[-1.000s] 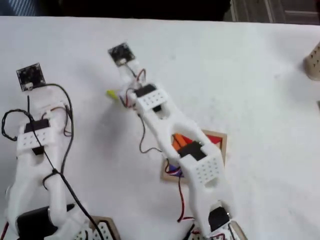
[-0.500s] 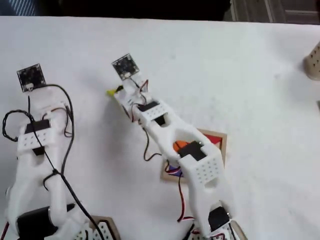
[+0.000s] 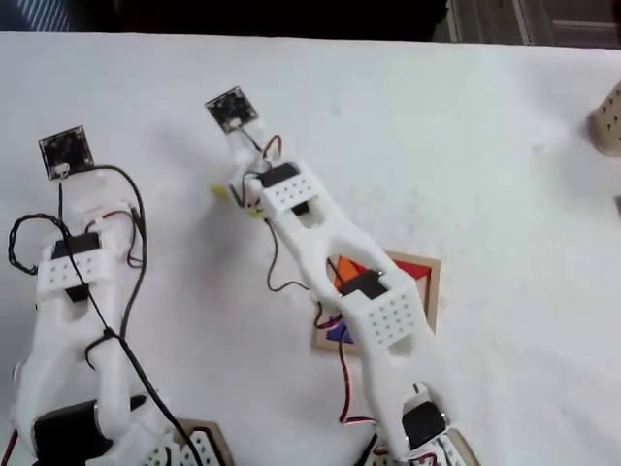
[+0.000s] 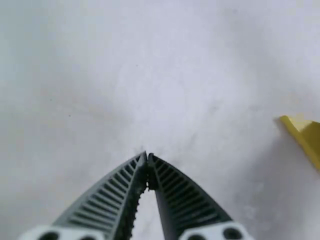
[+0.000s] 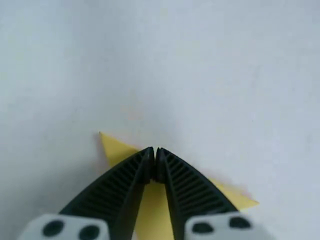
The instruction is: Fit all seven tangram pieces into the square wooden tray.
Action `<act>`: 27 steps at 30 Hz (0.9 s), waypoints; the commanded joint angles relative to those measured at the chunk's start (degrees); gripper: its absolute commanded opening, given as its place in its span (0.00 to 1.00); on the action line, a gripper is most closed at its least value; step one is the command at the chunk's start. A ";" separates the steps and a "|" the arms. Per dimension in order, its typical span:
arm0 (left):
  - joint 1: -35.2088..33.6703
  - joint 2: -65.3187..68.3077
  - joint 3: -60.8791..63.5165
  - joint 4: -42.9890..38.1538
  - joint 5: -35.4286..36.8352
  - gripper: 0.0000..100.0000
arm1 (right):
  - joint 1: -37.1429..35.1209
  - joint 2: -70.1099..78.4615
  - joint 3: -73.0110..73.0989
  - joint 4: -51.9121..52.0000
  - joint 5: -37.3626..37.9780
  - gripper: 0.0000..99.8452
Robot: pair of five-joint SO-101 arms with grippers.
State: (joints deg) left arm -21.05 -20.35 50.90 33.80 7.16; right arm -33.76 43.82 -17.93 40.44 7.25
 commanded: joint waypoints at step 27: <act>1.80 -2.42 -0.35 -1.85 0.35 0.02 | -2.68 -46.81 63.82 -47.34 0.44 0.02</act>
State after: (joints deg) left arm -21.05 -20.35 50.90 33.80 7.16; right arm -37.19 -3.21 45.19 7.47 7.34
